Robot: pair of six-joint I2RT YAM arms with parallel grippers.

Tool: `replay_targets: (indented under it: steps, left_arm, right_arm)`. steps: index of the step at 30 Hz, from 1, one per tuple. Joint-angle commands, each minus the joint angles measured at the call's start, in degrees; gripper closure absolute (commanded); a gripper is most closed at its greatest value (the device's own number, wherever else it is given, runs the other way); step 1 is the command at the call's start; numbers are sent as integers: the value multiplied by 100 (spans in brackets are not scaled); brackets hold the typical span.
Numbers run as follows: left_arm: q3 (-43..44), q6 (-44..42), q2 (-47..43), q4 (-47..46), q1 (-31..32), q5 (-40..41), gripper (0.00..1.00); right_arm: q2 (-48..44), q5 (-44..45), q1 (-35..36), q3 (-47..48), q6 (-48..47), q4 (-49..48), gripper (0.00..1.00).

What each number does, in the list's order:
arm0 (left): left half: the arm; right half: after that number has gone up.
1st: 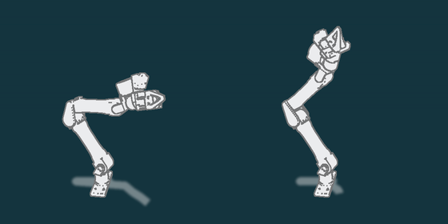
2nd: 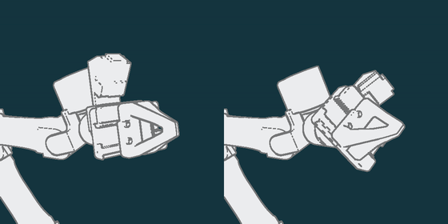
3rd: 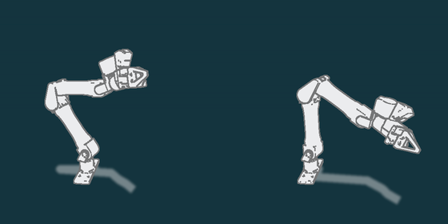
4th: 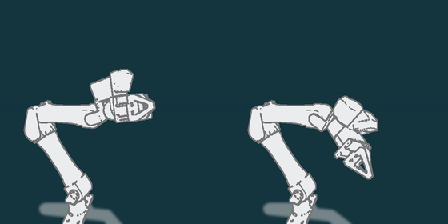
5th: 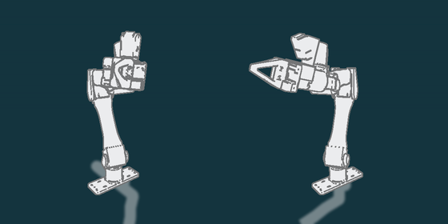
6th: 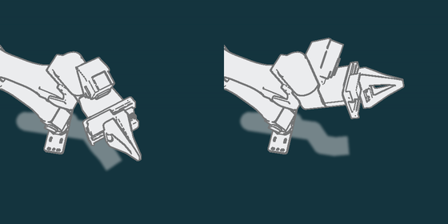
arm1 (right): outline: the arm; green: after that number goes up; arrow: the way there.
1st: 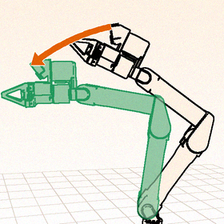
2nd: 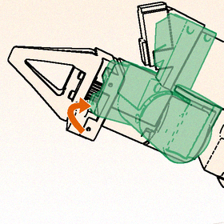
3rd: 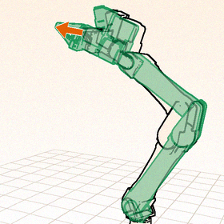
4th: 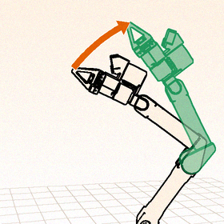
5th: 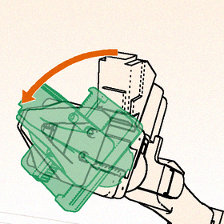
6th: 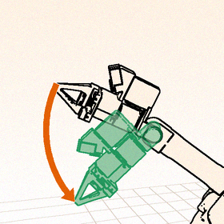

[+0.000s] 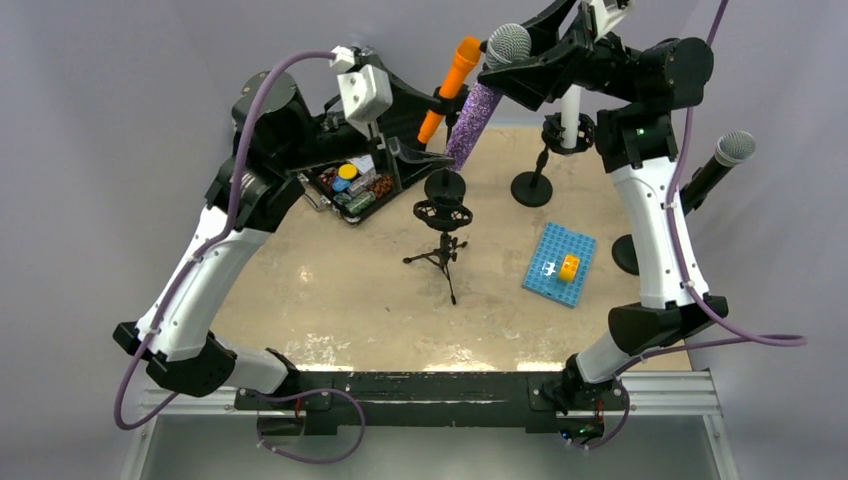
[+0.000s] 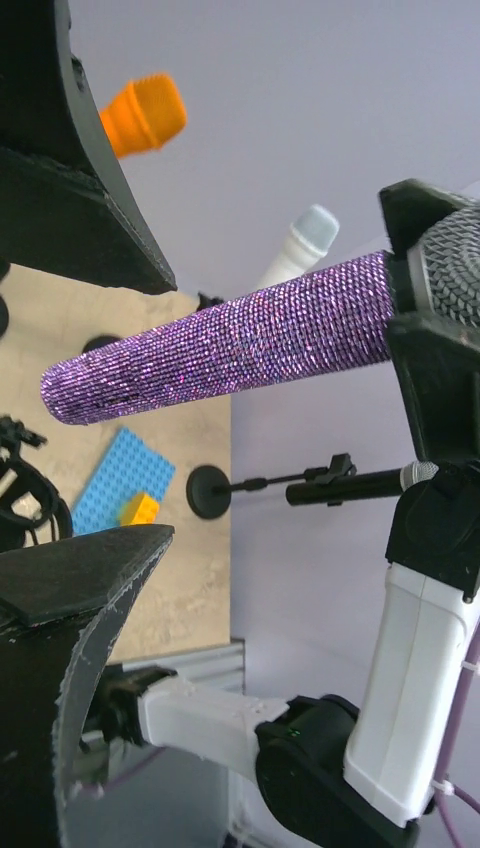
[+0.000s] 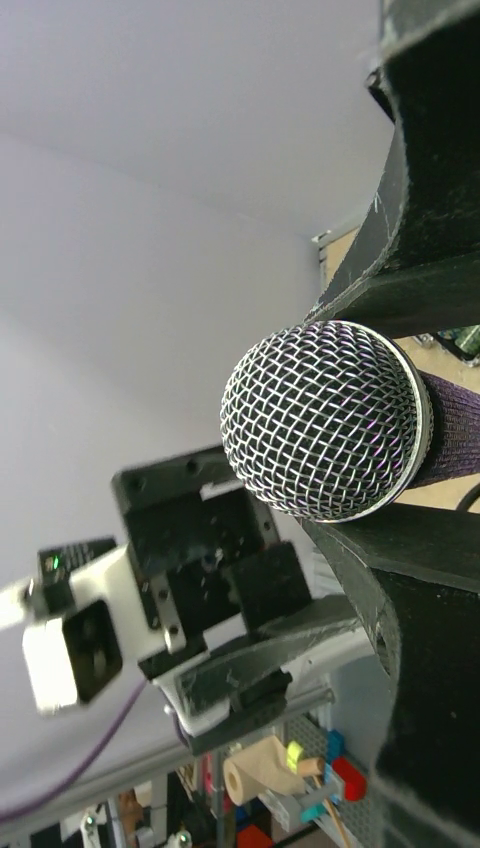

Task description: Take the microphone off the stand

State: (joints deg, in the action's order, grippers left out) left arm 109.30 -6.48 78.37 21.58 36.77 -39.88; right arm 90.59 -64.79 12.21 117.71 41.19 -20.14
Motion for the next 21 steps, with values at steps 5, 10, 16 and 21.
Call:
replay_targets:
  steps: [5,10,16,21]
  left_arm:
    - [194,1495,541,-735,-20,-211,12]
    - [256,1503,650,-804,-16,-174,17]
    - [298,1229,605,-611,-13,-411,49]
    - [408,948,561,-306,-14,-593,100]
  right_arm:
    - [-100,-182,517,133,182,-734,100]
    - [-35,-182,764,204,176,-737,100]
    - [15,-157,827,212,135,-681,100]
    - [51,15,829,252,-200,-48,40]
